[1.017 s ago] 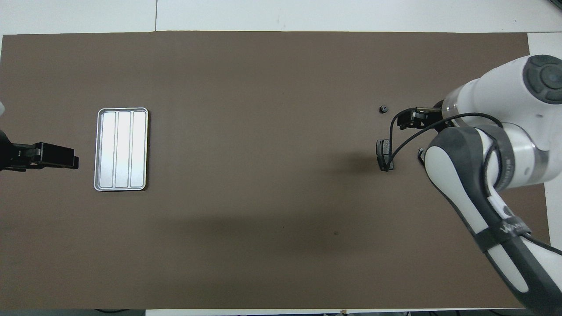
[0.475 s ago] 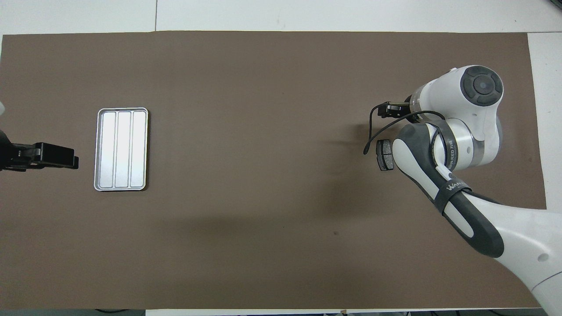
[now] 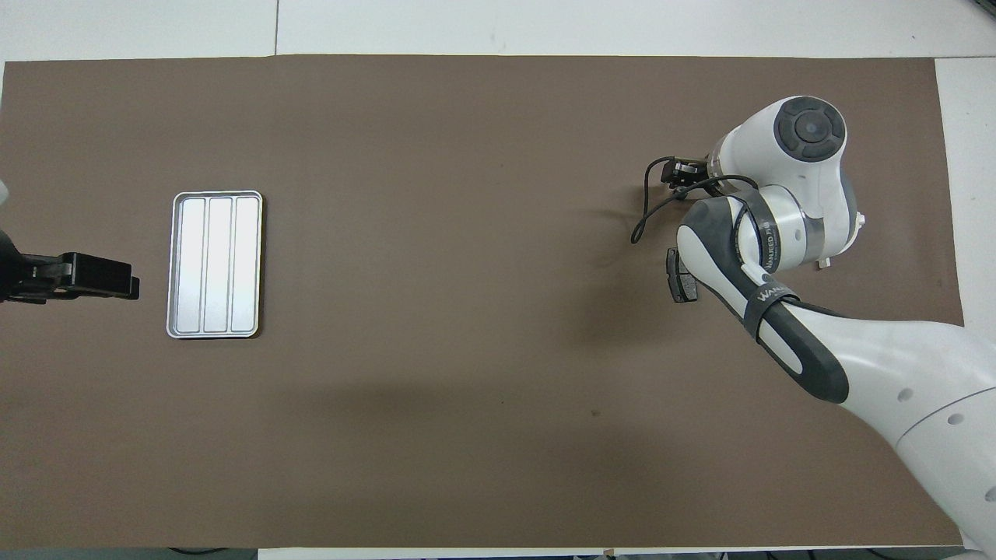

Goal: Pick bearing gear from pile to tray

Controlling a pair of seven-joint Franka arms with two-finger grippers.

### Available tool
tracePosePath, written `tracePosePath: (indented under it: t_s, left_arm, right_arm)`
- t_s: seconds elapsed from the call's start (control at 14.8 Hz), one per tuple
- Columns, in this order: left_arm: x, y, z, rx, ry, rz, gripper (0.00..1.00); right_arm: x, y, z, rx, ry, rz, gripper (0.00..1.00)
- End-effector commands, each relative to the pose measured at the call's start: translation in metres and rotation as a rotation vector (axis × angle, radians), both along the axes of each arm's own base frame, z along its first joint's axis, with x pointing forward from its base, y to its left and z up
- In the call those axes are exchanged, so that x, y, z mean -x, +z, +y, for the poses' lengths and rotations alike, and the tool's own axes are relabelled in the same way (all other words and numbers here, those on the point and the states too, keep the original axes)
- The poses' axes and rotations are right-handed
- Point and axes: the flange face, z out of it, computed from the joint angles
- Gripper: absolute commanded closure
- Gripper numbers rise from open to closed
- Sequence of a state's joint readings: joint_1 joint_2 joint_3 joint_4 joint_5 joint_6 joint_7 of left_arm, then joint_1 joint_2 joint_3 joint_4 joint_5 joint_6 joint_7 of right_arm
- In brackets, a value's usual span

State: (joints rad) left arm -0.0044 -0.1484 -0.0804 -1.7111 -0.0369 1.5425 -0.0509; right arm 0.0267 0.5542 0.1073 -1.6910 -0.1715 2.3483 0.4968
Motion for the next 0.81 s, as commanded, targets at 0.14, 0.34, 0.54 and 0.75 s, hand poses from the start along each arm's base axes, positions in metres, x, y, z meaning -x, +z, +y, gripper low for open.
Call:
tracePosePath:
  t_s: [0.14,0.34,0.54,0.75]
  left_arm:
    - [0.011,0.001,0.000,0.014,0.002,-0.001,0.00]
    - [0.011,0.001,0.000,0.014,0.002,-0.001,0.00]
    - [0.011,0.001,0.001,0.014,0.004,-0.001,0.00]
    - [0.011,0.001,0.000,0.014,0.002,-0.001,0.00]
  right_arm:
    - [-0.012,-0.006,0.011,-0.010,-0.130,-0.001,0.10]
    - [-0.011,-0.008,0.009,-0.039,-0.159,0.014,0.19]
    - [-0.007,-0.013,0.012,-0.068,-0.185,0.037,0.29]
    - [-0.005,-0.015,0.010,-0.062,-0.194,0.059,0.38]
